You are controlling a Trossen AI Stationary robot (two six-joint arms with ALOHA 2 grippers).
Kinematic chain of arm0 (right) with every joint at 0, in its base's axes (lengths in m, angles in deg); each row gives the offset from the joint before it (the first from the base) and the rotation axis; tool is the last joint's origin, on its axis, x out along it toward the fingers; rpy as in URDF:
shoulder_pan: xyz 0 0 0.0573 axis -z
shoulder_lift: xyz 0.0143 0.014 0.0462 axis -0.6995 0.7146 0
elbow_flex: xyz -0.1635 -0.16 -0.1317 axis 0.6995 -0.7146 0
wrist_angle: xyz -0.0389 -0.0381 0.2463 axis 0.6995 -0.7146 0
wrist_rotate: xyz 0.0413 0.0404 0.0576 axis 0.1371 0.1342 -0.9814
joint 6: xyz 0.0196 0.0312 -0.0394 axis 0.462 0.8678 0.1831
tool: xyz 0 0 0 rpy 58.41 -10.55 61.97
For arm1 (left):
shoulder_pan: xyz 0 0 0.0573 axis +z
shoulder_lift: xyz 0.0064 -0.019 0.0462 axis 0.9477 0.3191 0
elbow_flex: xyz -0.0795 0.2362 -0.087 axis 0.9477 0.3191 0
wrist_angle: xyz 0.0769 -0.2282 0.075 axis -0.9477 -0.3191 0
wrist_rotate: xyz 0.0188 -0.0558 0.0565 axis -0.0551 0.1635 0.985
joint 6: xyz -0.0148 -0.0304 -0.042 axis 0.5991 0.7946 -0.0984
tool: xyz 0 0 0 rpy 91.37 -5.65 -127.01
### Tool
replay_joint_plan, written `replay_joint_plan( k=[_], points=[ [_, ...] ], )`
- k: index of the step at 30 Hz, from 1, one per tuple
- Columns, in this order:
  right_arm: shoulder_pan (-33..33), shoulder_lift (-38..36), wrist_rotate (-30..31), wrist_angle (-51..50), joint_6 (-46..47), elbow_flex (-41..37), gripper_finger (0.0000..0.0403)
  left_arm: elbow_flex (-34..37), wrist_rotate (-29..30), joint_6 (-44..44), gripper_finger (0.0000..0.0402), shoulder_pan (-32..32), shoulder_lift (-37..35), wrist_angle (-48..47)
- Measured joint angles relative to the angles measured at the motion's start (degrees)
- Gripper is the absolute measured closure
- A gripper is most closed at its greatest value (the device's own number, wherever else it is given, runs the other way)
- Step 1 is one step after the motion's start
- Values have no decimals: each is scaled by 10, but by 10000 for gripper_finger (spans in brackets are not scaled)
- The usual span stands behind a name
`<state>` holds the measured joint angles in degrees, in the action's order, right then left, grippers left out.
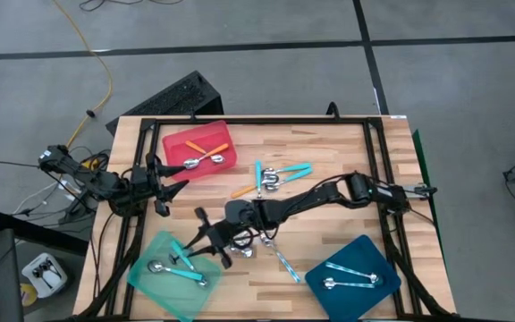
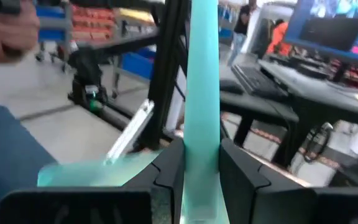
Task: Sort silverware by color (type)
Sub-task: Put the blue spoon into the light blue bin
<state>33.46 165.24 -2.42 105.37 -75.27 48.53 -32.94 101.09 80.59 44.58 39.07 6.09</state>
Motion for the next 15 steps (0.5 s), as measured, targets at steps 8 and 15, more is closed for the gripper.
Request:
replay_joint_plan(
  k=[8,15],
  points=[
    [-3,48,-18,-27,23,76,300,0,0,-2,212,0,0,6],
    [-16,48,-25,-23,26,81,300,0,0,1,212,0,0,10]
  ],
)
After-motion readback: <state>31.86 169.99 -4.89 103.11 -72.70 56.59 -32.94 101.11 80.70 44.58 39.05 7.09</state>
